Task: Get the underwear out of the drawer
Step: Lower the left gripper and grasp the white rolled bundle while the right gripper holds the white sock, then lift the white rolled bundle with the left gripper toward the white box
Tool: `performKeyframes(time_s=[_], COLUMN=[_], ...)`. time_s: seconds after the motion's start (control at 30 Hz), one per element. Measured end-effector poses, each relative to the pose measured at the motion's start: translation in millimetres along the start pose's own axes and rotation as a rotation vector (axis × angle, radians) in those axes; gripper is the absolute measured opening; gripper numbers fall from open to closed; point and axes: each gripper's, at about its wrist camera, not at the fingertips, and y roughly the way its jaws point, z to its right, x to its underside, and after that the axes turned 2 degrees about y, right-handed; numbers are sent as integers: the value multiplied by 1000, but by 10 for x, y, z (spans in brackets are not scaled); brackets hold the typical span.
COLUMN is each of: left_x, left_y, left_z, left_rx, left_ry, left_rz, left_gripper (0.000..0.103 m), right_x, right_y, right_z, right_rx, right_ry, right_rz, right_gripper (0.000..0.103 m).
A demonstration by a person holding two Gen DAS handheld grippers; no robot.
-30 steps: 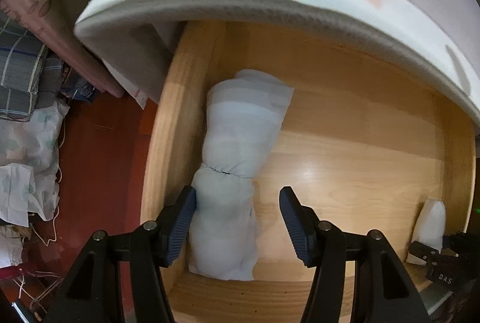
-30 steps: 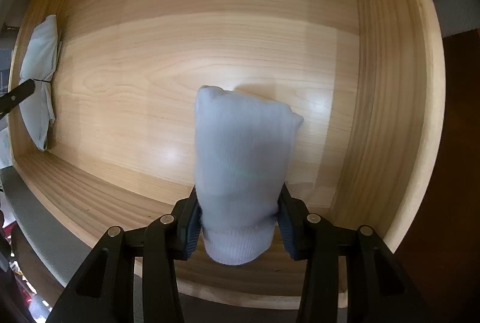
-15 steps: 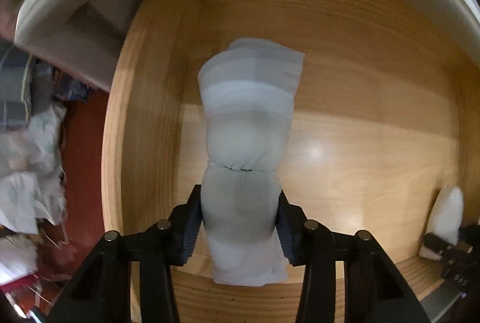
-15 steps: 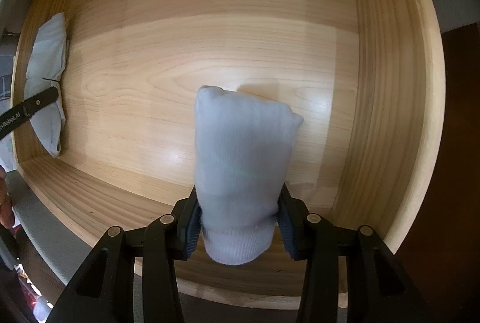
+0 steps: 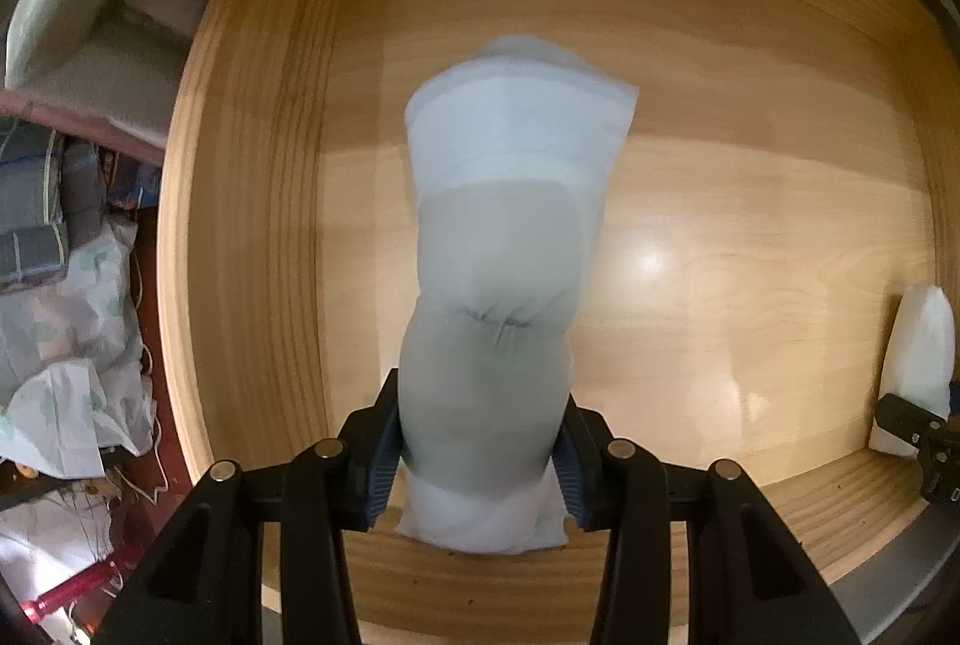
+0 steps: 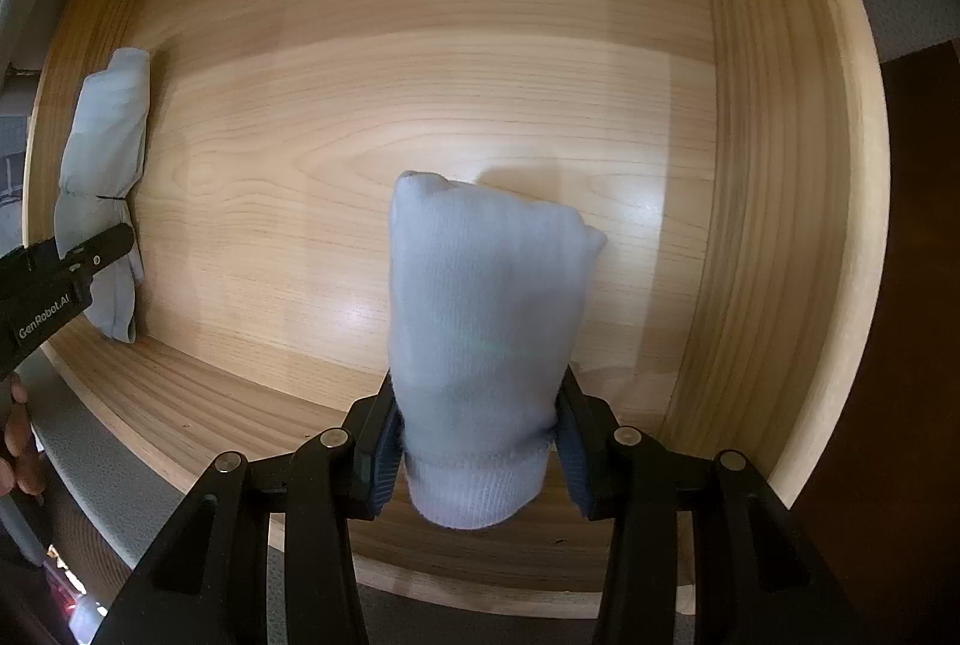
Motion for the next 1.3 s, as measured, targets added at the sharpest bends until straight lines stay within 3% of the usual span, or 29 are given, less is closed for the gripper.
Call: performKeyframes(time_s=[0.3,0.47,0.67,1.3], left_x=[-18,-50,-131,-17], left_y=[45,65,92,-29], left_z=[-94,-127,90,-69], left_rx=[61,57,47,67], left_ry=[-57,-39,-17,-30], left_rz=[-60,-70,-96,-43], left_gripper=[45,45,45,33], right_x=[17,2,0,-22], right_y=[-19,-55,-54,-5], right_z=[8,7,4,-17], right_rx=[8,12,8,15], right_ry=[12,25,26,34], right_rz=[1,-2,-4,-2], right_gripper=[42,44,45,44])
